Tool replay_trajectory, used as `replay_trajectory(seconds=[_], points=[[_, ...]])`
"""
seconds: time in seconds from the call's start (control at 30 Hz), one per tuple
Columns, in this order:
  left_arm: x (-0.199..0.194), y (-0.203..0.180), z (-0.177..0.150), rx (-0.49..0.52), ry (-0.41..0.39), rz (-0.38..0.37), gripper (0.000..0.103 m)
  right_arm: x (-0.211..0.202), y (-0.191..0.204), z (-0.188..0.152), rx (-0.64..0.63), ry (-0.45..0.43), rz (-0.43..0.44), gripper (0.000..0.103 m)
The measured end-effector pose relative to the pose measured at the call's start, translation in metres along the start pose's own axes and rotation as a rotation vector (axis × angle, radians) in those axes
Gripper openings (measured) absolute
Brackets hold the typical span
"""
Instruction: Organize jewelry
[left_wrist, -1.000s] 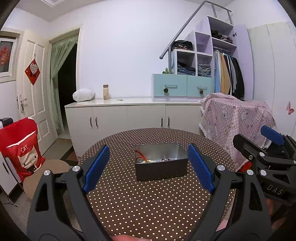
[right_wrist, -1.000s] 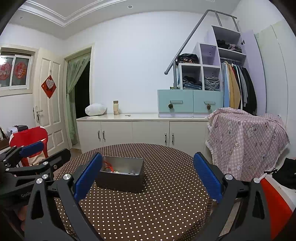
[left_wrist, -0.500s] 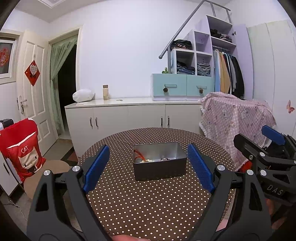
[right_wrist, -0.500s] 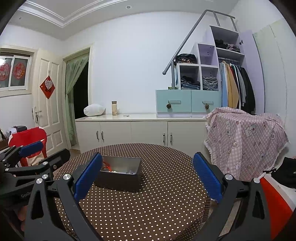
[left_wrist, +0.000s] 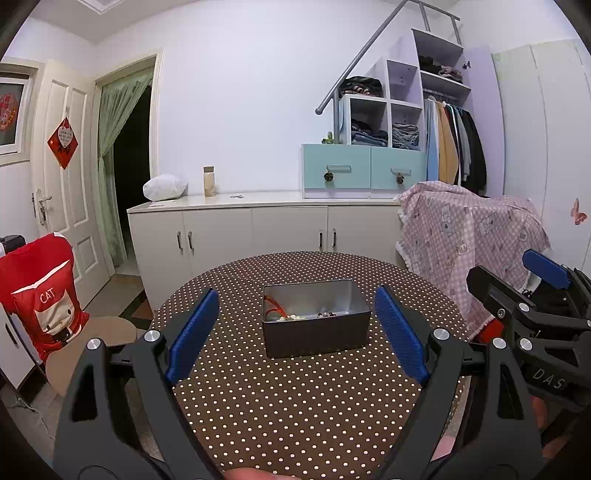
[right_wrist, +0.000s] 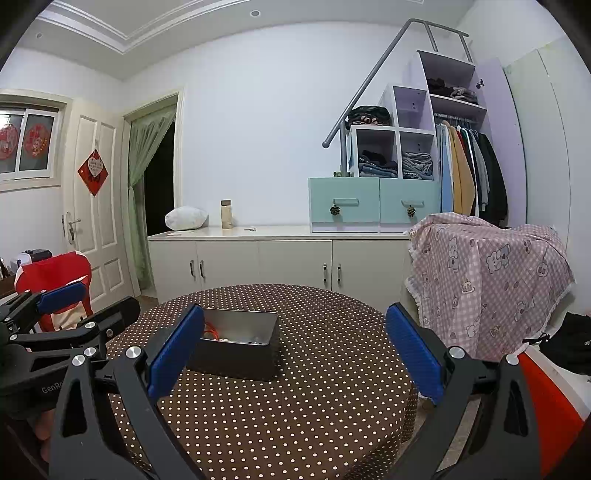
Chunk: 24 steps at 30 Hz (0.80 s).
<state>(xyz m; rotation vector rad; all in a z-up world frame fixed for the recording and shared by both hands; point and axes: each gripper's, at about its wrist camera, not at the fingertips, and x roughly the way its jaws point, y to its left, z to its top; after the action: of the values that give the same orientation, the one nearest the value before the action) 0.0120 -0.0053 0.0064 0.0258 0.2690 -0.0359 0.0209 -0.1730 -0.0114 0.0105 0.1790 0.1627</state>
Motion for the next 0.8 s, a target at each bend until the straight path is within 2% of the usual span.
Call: replay_trajectory(seconds=[0.8], points=[[0.0004,-0.0017,-0.0015,0.001,0.005,0.0,0.085,0.0027,-0.0039,-0.0012,0.004,0.005,0.002,0.095]])
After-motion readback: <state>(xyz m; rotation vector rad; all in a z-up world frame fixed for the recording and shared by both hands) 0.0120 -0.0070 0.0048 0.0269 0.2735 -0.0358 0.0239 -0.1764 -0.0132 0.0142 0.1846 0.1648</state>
